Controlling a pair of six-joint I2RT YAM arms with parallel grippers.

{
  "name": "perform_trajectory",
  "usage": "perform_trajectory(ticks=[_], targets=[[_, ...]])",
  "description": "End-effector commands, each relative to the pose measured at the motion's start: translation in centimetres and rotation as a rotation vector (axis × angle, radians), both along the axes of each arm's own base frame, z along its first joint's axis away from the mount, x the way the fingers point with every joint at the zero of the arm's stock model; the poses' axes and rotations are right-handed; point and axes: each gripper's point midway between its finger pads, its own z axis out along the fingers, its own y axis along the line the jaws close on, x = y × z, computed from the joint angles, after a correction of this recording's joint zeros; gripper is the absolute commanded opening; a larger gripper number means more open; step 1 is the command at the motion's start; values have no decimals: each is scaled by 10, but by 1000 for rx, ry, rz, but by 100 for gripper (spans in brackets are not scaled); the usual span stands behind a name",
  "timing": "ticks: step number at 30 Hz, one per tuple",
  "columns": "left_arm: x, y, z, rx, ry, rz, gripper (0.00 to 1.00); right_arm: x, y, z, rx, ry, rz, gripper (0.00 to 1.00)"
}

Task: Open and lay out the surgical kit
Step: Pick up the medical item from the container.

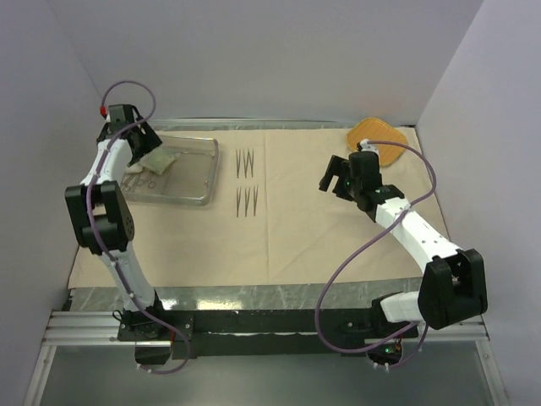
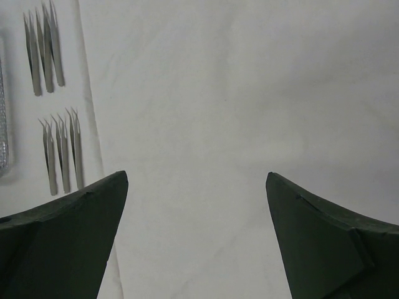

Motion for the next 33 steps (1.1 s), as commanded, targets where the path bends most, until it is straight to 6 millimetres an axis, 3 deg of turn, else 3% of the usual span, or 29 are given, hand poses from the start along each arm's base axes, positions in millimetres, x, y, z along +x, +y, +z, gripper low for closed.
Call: perform_trajectory(ticks=[1,2,3,5,6,14,16,17,20,24,27,28,30,31,32,33], targets=[[41,21,-5,8,-14,-68,78,7,1,29,11,-116,14,100],[46,23,-25,-2,20,-72,76,6,-1,29,7,-115,9,100],[55,25,-21,-5,1,-82,70,6,-1,27,5,-108,10,100],[60,30,-41,-14,34,-83,68,6,-1,25,12,-97,9,100],[65,31,-39,-12,26,-90,67,7,-1,22,12,-86,10,100],[62,24,-81,-61,100,-111,65,11,9,13,54,-35,30,100],[60,21,-84,-76,107,-115,60,13,10,14,62,-41,29,100],[59,20,-85,-79,110,-115,51,14,10,15,65,-44,30,100],[58,15,-71,-93,83,-129,25,17,12,19,68,-53,33,100],[56,7,-45,-118,20,-135,6,21,19,27,88,-63,63,100],[51,-4,-20,-151,-26,-135,1,26,28,38,112,-84,87,100],[49,-8,0,-153,-66,-137,1,27,31,42,118,-95,98,100],[38,-20,3,-210,-75,-114,1,32,40,55,143,-127,117,100],[36,-28,29,-218,-141,-121,1,32,47,60,179,-132,136,100],[33,-35,38,-259,-171,-98,1,34,53,65,204,-140,149,100],[21,-42,27,-288,-152,-89,1,39,61,75,239,-168,169,100]])
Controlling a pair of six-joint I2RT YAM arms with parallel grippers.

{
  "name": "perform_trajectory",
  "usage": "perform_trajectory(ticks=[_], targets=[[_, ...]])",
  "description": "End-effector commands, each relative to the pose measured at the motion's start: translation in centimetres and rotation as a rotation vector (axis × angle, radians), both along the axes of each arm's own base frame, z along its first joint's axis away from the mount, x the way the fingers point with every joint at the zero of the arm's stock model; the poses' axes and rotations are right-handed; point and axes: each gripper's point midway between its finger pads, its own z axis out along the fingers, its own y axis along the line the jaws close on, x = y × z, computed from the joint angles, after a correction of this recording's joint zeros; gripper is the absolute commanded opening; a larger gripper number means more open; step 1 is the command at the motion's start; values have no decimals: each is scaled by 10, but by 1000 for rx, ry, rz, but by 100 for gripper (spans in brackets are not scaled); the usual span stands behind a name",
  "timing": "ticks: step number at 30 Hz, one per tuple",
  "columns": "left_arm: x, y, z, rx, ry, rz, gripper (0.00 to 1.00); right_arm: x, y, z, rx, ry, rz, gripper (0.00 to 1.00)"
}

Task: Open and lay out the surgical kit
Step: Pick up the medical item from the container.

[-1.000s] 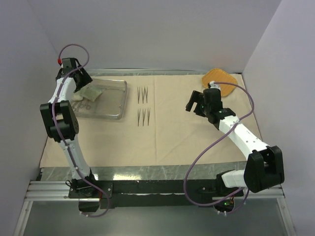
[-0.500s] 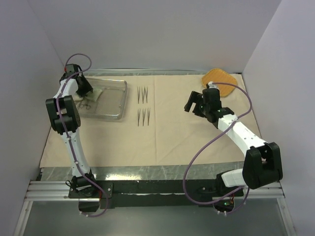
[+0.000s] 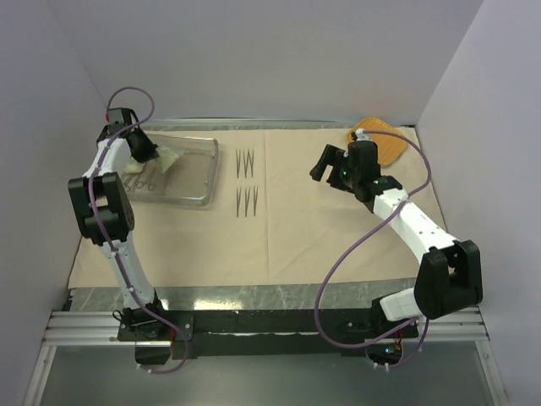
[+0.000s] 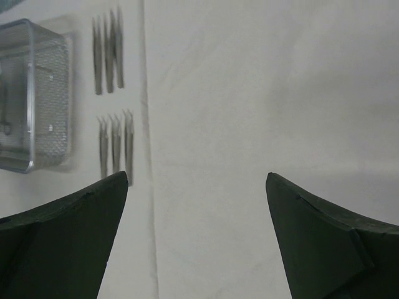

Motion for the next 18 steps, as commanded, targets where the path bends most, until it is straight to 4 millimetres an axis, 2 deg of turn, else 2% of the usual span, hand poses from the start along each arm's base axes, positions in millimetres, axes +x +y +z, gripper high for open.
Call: perform_trajectory(ticks=[1,2,3,4,5,6,7,8,9,11,12,13,16,18], targets=[[-13,-40,94,-118,-239,24,1,19,40,57,183,-127,87,100],[-20,-46,89,-159,-240,57,1,24,50,61,219,-139,111,100],[-25,-53,95,-188,-256,56,1,25,61,71,254,-153,142,100],[-31,-61,113,-210,-298,54,1,26,71,77,302,-150,156,100],[-37,-69,111,-257,-298,73,1,26,85,74,336,-130,199,100],[-40,-79,117,-286,-309,61,1,27,101,87,367,-156,239,100],[-44,-86,127,-305,-326,55,1,26,113,92,401,-148,262,100],[-47,-92,128,-338,-322,64,1,29,125,90,428,-140,295,100],[-49,-99,130,-353,-324,58,1,29,135,99,454,-151,320,100],[-53,-123,136,-398,-323,31,1,26,161,107,518,-147,382,98],[-54,-138,139,-414,-326,3,1,26,168,110,536,-144,399,97],[-55,-140,140,-422,-326,5,1,25,175,111,559,-129,409,96],[-61,-178,143,-464,-316,-54,1,25,196,111,595,-106,439,94],[-63,-192,142,-483,-307,-71,1,22,208,107,615,-96,462,91]])
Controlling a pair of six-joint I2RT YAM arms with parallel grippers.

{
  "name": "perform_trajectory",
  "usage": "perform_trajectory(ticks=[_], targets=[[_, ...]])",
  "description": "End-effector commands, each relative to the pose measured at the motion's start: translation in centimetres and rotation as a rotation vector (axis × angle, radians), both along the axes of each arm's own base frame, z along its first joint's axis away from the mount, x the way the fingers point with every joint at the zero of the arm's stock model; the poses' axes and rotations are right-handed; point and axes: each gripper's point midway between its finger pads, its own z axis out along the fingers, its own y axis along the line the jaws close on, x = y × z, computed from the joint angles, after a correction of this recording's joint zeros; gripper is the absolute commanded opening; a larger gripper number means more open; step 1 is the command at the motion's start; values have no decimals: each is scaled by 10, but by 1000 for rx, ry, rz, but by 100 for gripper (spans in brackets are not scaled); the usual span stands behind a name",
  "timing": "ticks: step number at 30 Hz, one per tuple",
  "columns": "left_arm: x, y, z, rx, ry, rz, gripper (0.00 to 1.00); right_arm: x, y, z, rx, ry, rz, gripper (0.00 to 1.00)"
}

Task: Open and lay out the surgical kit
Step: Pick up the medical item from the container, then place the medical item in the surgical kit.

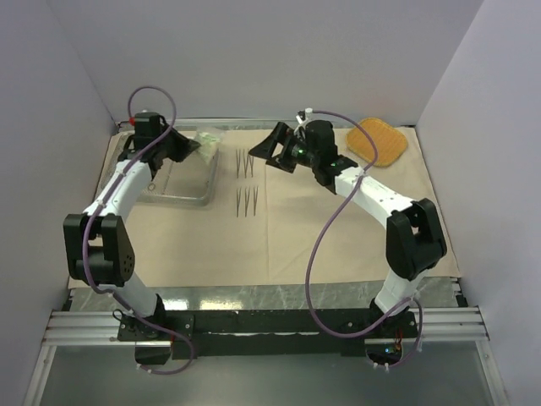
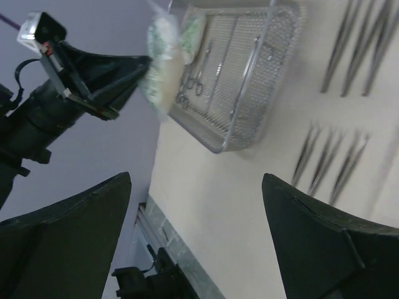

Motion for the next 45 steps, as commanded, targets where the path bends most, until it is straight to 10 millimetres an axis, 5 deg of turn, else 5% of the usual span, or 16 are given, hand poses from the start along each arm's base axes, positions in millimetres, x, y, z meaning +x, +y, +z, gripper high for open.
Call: perform_trajectory(ticks=[1,12,20,25,29,32,38,45], targets=[[-6,-49,27,-94,-66,-77,1,-5,30,38,131,-46,77,90],[-21,-117,26,-112,-66,-200,1,-1,37,10,82,18,27,85],[-30,-136,27,-106,-75,-243,1,5,39,-6,46,49,-3,80],[-36,-139,26,-86,-78,-252,1,5,38,-8,42,39,-8,54],[-37,-130,21,-17,-89,-239,9,2,35,-12,3,17,10,21],[-37,-118,21,74,-100,-231,24,1,31,-16,-37,-9,59,13],[-37,-72,35,372,-160,-167,48,15,-13,-52,-179,6,151,9],[-70,-21,47,636,-152,-129,52,47,-78,-92,-413,5,250,9]])
